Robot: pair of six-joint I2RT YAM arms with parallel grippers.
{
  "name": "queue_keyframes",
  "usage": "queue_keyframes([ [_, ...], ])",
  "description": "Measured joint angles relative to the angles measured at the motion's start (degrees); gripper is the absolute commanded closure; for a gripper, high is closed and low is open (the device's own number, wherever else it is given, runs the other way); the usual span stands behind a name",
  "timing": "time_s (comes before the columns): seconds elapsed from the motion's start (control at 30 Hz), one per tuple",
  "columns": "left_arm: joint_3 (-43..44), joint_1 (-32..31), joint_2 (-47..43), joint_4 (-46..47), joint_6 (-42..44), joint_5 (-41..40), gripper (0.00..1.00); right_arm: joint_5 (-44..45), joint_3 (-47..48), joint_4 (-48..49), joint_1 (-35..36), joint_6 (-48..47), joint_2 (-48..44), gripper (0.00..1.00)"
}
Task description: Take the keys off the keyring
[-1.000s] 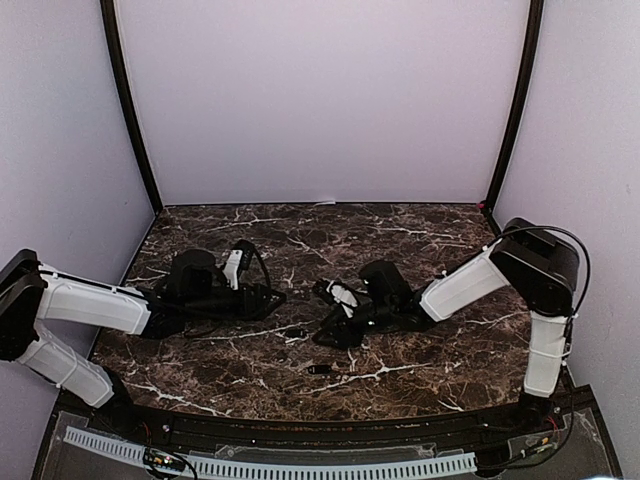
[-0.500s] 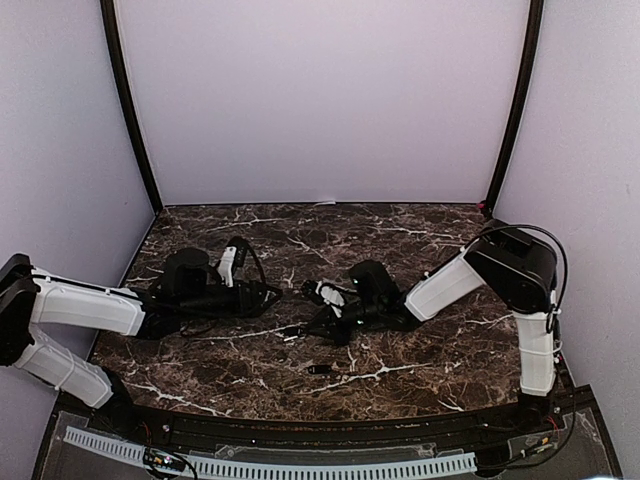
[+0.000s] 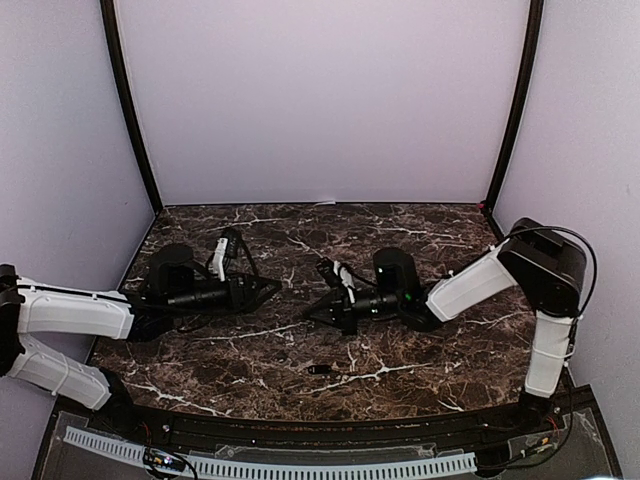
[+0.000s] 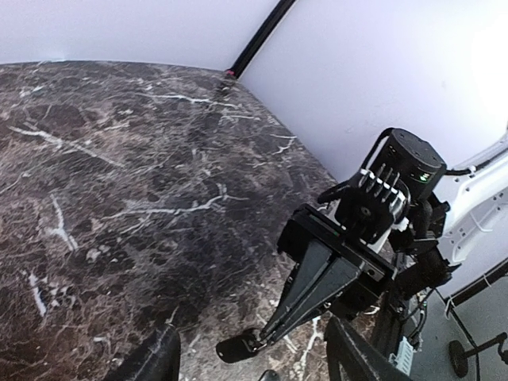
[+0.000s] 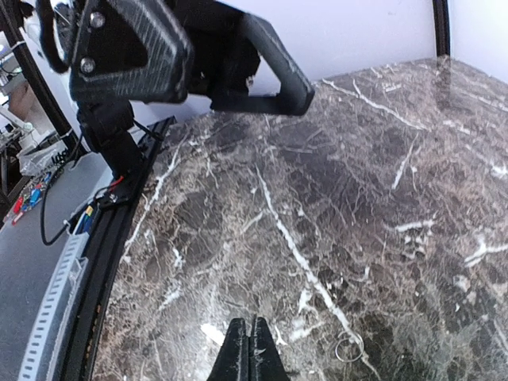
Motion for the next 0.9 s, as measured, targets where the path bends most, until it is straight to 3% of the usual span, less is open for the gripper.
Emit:
queue_keyframes([
  [0.27,0.0,0.0,-1.4,5.2,1.1,10.6,0.35,-2.4,-0.4,-0.8,-0.5,3.0,-11.2,1.0],
  [0.43,1.0,0.0,-3.2,4.9,3.7,12.0,0.34,-2.3,-0.2,-4.6,-0.6,2.5,-17.8,1.0],
  [0.47,1.4,0.0,-3.2,4.6,4.3,11.4,0.27,-2.2,-0.2,-5.0,-0.6,2.5,-18.5,1.0],
  [0.5,1.9,0.0,-3.2,3.6,5.1,10.6,0.23,-1.5,-0.2,-5.9,-0.6,2.2,-18.8,0.91],
  [0.57,2.5,0.0,-2.8,2.2,6.5,8.8,0.21,0.6,-1.0,-8.0,-0.7,1.9,-19.3,0.73],
  [0.63,3.2,-0.2,-1.2,0.5,7.8,6.8,0.22,2.9,-2.5,-10.0,-1.2,2.0,-20.1,0.6],
  [0.9,4.5,-1.2,6.9,-1.7,9.0,-1.6,0.2,12.6,-7.3,-12.5,-2.2,3.7,-17.8,0.47],
])
